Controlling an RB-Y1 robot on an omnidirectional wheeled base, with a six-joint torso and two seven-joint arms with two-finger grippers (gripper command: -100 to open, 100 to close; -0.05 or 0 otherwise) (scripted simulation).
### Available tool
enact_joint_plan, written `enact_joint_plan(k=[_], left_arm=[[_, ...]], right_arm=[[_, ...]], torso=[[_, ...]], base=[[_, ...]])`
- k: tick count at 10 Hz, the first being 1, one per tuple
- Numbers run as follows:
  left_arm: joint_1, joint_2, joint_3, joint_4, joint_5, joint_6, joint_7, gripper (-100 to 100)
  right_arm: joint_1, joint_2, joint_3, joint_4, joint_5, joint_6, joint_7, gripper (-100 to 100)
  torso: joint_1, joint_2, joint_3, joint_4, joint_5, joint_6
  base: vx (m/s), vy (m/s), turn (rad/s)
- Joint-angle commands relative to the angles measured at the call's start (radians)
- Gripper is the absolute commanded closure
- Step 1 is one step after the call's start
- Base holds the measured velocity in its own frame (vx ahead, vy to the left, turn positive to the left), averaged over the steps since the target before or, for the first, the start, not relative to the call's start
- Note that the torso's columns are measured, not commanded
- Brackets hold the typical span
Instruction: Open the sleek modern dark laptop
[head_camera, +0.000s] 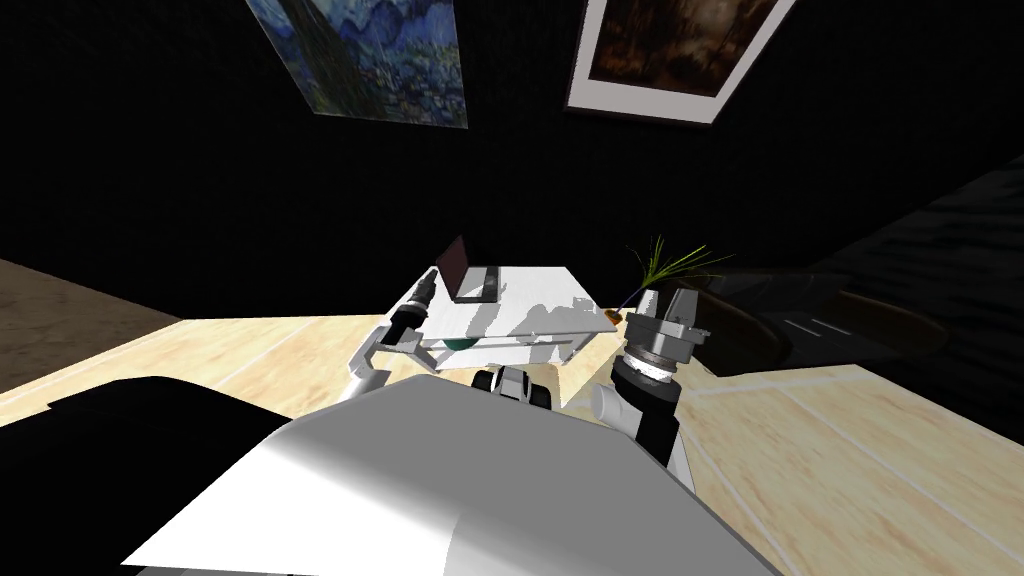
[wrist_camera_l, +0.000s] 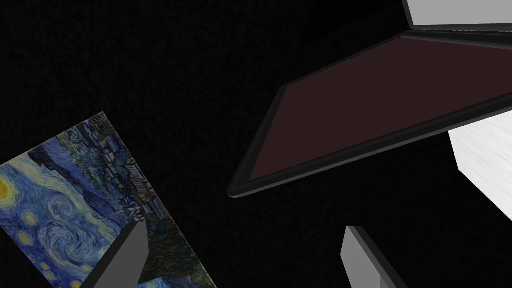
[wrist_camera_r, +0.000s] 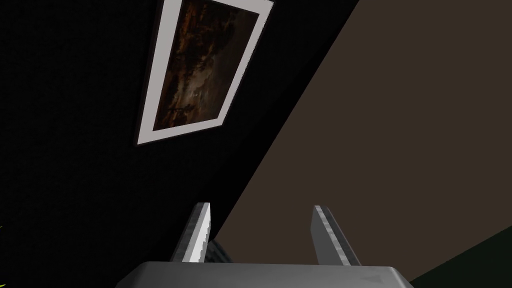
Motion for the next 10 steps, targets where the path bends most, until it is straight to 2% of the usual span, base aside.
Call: enact_joint_plan(k=[1, 7, 9, 10], left_arm=[[-0.025, 0.044, 0.026, 0.046, -0.020, 0.073, -0.012, -100], [-0.077, 0.132, 0.075, 0.145, -0.071, 0.212, -0.043, -100], [-0.090, 0.154, 0.087, 0.169, -0.084, 0.246, -0.051, -100], [-0.089, 0.144, 0.081, 0.161, -0.081, 0.232, -0.049, -100]], right_arm=[[0.000, 0.000, 0.000, 0.000, 0.000, 0.000, 0.000, 0], [0.000, 0.000, 0.000, 0.000, 0.000, 0.000, 0.000, 0], [0.000, 0.000, 0.000, 0.000, 0.000, 0.000, 0.000, 0], [0.000, 0.000, 0.000, 0.000, 0.000, 0.000, 0.000, 0]], torso=[[0.000, 0.000, 0.000, 0.000, 0.000, -0.001], [0.000, 0.000, 0.000, 0.000, 0.000, 0.000], [0.000, 0.000, 0.000, 0.000, 0.000, -0.001], [0.000, 0.000, 0.000, 0.000, 0.000, 0.000]], base=[[-0.010, -0.017, -0.150], [-0.009, -0.015, -0.146], [-0.008, -0.015, -0.113], [-0.003, -0.006, -0.026]])
